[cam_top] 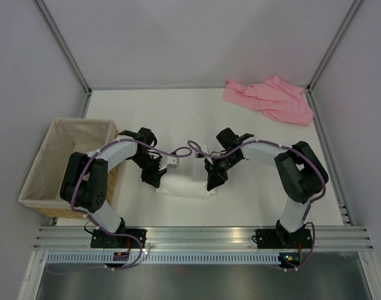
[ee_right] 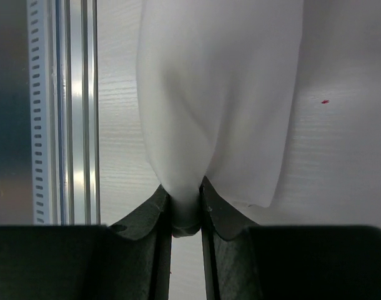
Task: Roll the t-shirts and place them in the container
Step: Roll the tshirt
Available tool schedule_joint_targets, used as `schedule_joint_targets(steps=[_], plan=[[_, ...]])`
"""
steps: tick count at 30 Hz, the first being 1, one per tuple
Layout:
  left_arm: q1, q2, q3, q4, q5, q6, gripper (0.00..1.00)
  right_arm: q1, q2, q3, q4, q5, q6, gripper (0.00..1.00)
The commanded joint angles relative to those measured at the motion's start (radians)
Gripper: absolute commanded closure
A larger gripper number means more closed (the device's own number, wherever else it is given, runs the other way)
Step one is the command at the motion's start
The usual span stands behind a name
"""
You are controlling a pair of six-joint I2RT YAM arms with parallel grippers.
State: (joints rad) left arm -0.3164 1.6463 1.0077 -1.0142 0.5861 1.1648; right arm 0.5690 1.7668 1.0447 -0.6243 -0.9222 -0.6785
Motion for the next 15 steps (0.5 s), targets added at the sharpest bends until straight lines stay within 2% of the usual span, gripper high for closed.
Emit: schedule_joint_targets(steps=[1,5,6,9,12,15], plan=[[0.011,0.023,0.002,0.002,-0.035,0.073,0.82,-0.037,0.104,0.079,-0.179,-0.07,-0.066,0.86],[0.013,0.06,0.014,0.0,-0.043,0.073,0.78,-0.057,0.157,0.101,-0.233,-0.046,-0.044,0.88],[0.013,0.058,0.014,0.002,-0.037,0.075,0.69,-0.061,0.158,0.103,-0.226,-0.04,-0.03,0.88],[0.013,0.046,0.031,0.009,-0.025,0.049,0.5,-0.069,0.166,0.104,-0.198,-0.059,-0.001,0.87],[0.023,-0.002,0.046,0.04,-0.023,0.033,0.43,-0.07,0.171,0.107,-0.18,-0.086,0.031,0.86],[0.03,-0.132,0.036,0.113,-0.011,0.007,0.32,-0.073,0.18,0.112,-0.176,-0.093,0.034,0.86]])
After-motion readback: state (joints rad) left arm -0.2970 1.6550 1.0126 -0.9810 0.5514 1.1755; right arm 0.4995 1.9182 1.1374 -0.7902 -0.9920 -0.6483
